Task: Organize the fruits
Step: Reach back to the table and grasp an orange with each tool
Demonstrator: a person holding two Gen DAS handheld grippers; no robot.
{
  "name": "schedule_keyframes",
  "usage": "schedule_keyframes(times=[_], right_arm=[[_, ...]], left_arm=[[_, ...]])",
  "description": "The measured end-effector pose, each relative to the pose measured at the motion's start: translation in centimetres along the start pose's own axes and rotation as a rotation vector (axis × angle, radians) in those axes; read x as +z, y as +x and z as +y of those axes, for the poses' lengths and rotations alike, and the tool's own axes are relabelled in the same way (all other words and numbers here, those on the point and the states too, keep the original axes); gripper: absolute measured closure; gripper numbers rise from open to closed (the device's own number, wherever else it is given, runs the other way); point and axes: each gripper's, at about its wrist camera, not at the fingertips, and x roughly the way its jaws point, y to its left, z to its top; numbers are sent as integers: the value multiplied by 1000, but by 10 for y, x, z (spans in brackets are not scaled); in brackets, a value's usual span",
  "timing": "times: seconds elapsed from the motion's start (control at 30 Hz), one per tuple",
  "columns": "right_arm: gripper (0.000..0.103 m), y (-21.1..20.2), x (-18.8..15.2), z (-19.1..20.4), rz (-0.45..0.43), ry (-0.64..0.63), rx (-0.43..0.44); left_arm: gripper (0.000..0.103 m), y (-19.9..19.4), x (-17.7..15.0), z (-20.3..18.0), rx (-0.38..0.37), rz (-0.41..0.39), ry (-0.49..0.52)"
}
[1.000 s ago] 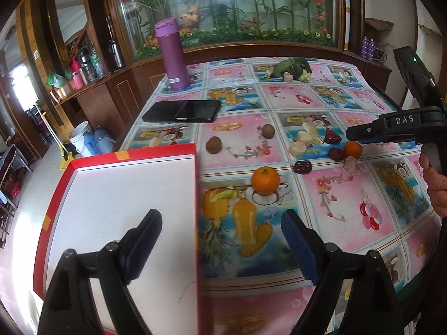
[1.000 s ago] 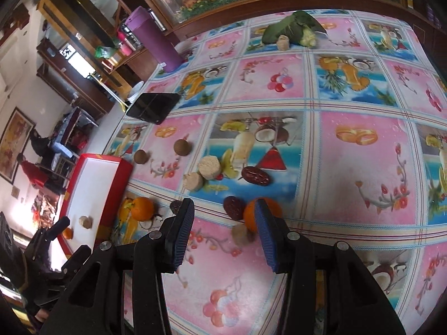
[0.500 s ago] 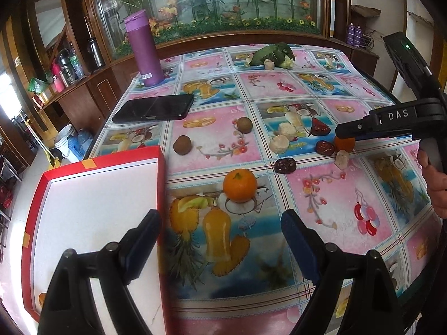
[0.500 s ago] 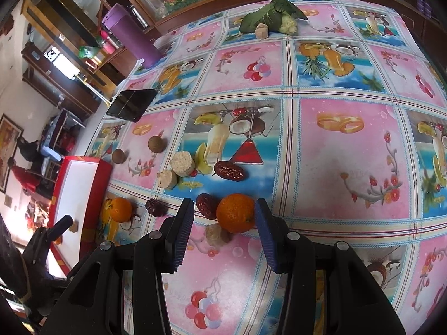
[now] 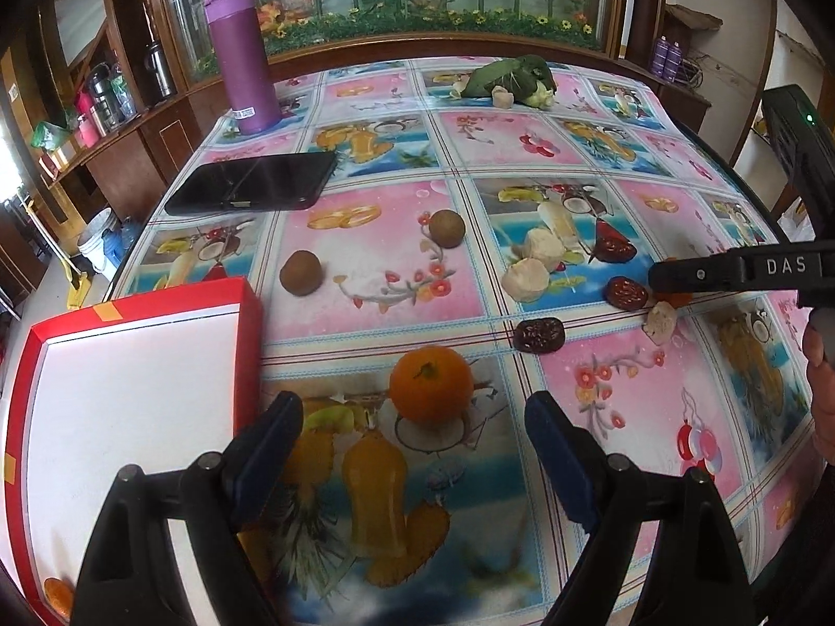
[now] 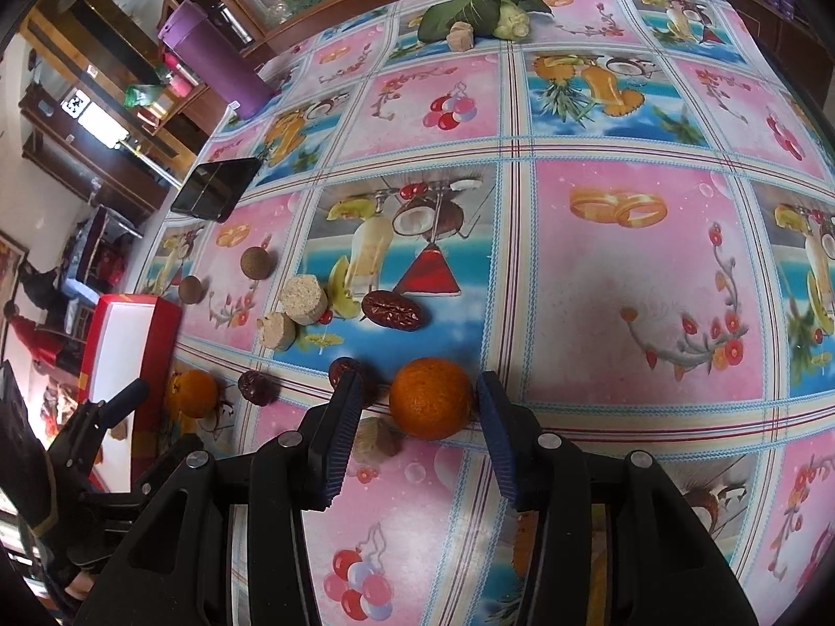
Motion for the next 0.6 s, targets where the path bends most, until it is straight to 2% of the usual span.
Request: schedule_keyframes(times=[0.07, 0.17, 0.23, 0.4, 0.5, 0.6], right_arm=[[61, -1, 0, -2, -3, 5, 6], [69, 0, -1, -3, 0, 9, 0], [71, 0, -2, -2, -1, 4, -5], [72, -1, -2, -2, -4, 15, -5], [72, -5, -2, -3, -20, 21, -4], [72, -8, -1, -3, -35, 28, -4]], left_arm=[[17, 2, 1, -2, -2, 0, 11], [26, 6, 1, -4, -13, 8, 24], [35, 9, 2, -5, -23, 15, 31], [48, 15, 2, -8, -58, 29, 33], [53, 17, 3, -10, -48, 21, 38], [62, 17, 4, -7, -55, 16, 23]])
